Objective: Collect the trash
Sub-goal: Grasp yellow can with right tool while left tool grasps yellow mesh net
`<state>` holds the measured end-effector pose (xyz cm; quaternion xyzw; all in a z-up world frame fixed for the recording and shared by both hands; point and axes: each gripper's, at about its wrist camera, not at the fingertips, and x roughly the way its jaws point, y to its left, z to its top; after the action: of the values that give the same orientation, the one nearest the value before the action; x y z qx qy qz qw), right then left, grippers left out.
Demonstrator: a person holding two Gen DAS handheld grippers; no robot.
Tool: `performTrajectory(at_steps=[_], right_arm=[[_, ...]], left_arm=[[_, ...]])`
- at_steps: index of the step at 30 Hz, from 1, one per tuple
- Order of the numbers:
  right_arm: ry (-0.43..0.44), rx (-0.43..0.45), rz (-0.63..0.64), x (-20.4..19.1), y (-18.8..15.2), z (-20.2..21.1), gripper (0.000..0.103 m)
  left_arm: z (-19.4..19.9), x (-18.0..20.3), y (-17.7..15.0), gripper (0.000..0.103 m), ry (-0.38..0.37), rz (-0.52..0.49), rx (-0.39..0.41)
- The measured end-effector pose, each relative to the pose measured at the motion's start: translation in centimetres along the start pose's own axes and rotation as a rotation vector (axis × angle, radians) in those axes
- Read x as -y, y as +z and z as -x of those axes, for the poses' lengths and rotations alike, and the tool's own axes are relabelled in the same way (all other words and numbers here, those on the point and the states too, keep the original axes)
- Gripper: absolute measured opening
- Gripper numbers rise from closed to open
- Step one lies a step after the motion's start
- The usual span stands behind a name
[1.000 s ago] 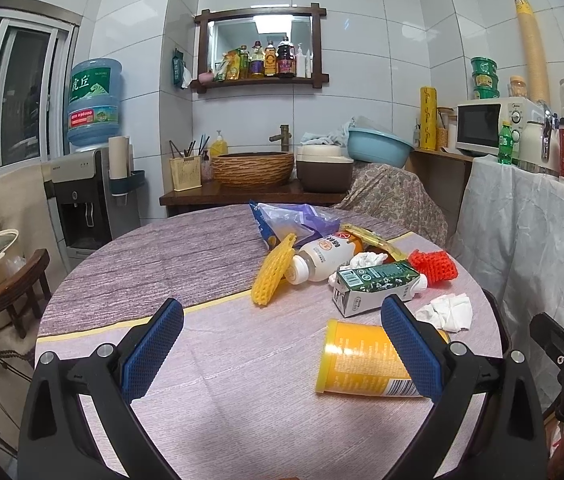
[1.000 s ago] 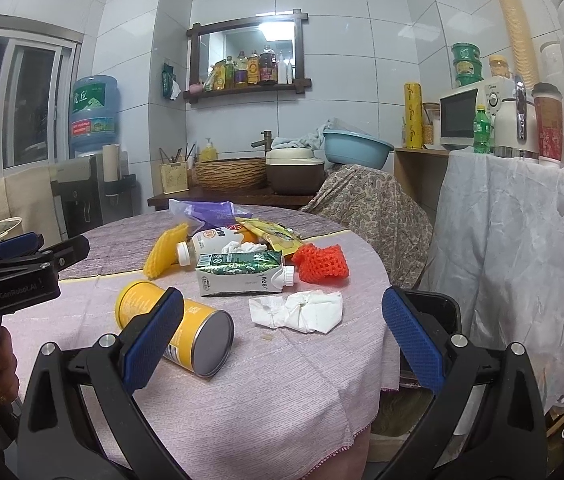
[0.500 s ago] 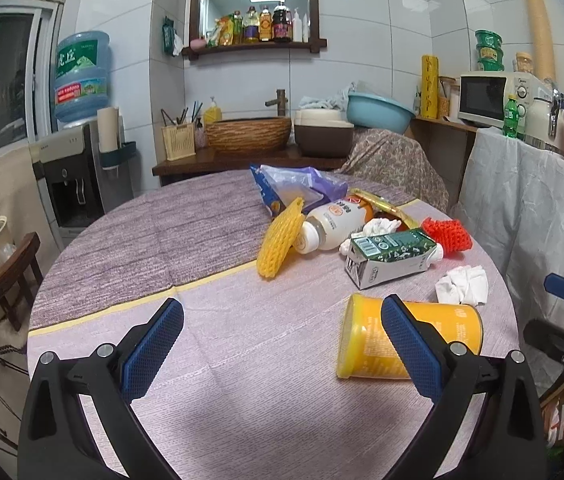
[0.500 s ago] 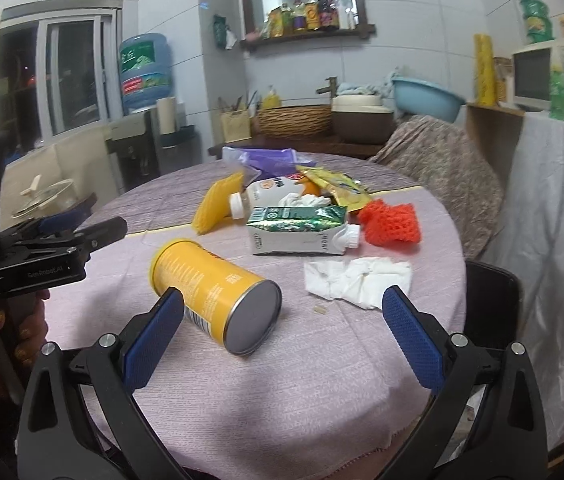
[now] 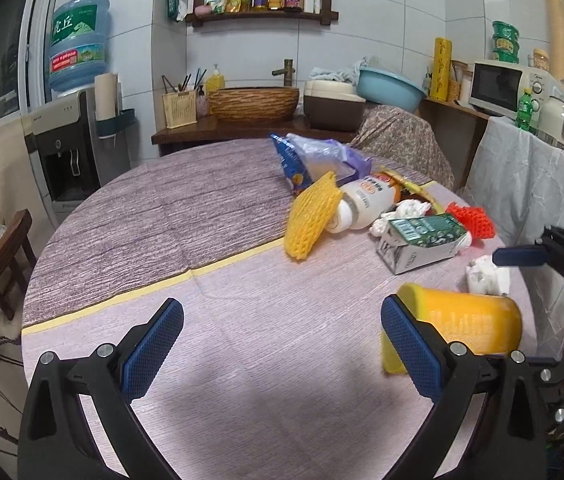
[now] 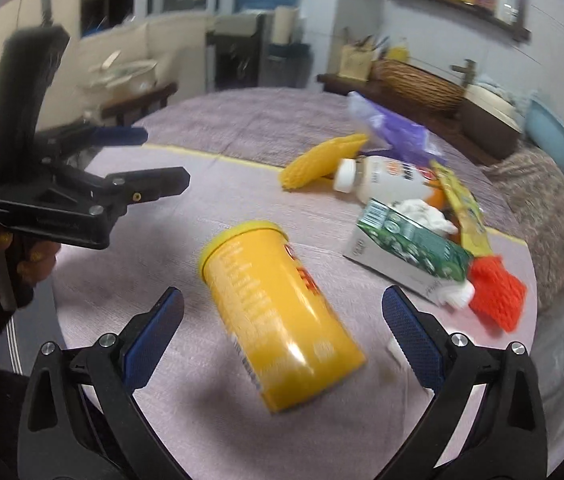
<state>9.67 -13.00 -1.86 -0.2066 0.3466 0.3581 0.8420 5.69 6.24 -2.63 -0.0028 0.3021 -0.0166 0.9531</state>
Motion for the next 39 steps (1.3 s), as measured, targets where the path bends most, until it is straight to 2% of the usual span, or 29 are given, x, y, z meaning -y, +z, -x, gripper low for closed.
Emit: performTrajectory(at_steps=[2,6,11,13,17,21,27,32,35,39], right_arm=[[0.057,-0.058,0.055,-0.2,0.8,-1.6,0.098],[0.104,-0.188,0.149,-0.4,1.4,-4.7,0.098],[0.11,-0.286,0.245,-0.7,1.3,-6.2,0.097],[0.109,-0.314,0.28,-0.9,1.3,-6.5,0.085],[0.098,-0.371,0.326,-1.3,0.9,-7.4,0.07],[0.09,-0.344,0.282,-0.7,0.9,-6.4,0.068],[0.109,-0.268,0.148,0.9,0.3,-3.4,0.068],[0.11,-0.211,0.058,1.9,-0.9,-1.4,0.068],[0.107,-0.183,0.002,2.4,-1.9,-0.6,0.068],[0.11,-0.132,-0.062,2.9,-2.3,0.0,0.068]], left_arm=[[-0.4,-0.6,-0.1,0.098,0.017,-0.017,-0.018],[-1.1,-1.6,0.0,0.098,0.034,-0.038,-0.062],[-2.0,-2.7,0.2,0.098,-0.019,-0.032,-0.114],[-2.7,-2.8,0.6,0.098,-0.052,-0.026,-0.134],[-4.5,-2.6,2.0,0.097,-0.132,-0.012,-0.181],[-6.7,-1.7,3.7,0.089,-0.17,-0.022,-0.225],[-10.7,1.1,5.8,0.077,-0.141,-0.118,-0.264],[-13.2,3.4,6.4,0.072,-0.098,-0.187,-0.281],[-14.7,3.8,6.6,0.06,-0.06,-0.194,-0.293],[-15.4,3.3,6.4,0.032,-0.056,-0.159,-0.306]])
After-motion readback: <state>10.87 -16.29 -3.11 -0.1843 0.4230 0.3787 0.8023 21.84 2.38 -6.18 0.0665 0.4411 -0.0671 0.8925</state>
